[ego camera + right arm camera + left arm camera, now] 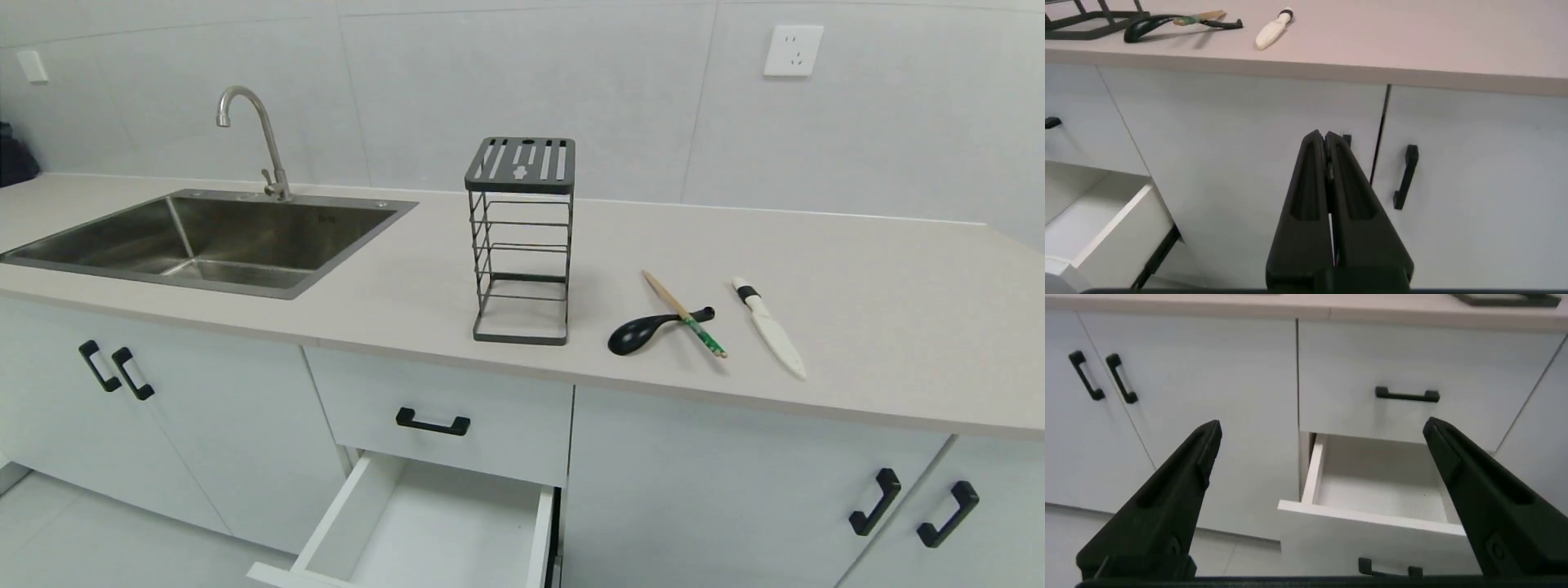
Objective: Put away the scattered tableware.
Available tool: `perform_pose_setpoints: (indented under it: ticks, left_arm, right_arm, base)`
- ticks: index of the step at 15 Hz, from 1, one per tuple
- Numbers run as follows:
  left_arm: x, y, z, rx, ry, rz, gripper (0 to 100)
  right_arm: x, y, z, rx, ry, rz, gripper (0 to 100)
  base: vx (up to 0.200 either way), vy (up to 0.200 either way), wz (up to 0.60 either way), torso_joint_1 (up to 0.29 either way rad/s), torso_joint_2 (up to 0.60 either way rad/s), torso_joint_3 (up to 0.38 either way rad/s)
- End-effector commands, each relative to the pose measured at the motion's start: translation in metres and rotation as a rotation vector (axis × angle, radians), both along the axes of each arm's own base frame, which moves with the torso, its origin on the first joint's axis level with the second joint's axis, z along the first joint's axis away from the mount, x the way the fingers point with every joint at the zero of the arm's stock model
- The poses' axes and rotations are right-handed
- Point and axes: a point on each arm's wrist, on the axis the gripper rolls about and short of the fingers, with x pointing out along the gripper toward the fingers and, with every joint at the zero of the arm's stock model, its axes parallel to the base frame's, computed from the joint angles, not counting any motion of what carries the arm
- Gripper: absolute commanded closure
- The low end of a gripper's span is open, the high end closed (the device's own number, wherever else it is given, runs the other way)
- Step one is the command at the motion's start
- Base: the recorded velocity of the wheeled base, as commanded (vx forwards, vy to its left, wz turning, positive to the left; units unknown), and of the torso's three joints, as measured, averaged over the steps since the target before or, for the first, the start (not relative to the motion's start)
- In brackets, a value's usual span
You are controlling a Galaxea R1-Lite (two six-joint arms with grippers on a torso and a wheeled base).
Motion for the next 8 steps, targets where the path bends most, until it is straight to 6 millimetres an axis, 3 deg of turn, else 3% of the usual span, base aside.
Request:
perform_pose_setpoints:
  ticks: [1, 3, 8]
  left_arm:
    - [0.0001, 0.0000, -0.0002, 0.000, 0.003, -0.001, 0]
    - [0.0000, 0.0000, 0.0003, 0.000, 0.001, -0.001, 0]
    - [0.0001, 0.0000, -0.0002, 0.000, 0.003, 0.001, 0]
  right_arm:
    - [0.0002, 0.0000, -0.0001, 0.000, 0.003, 0.001, 100]
    - [0.0002, -0.0001, -0.0001, -0.003, 0.003, -0.002, 100]
    - [0.0002, -0.0001, -0.0001, -0.002, 0.003, -0.002, 100]
  base:
    - [0.000, 0.000, 0.00, 0.330, -0.34, -0.144]
    - [0.000, 0.000, 0.60, 0.202, -0.12, -0.073]
    - [0.000, 0.000, 0.00, 0.015, -0.01, -0.003]
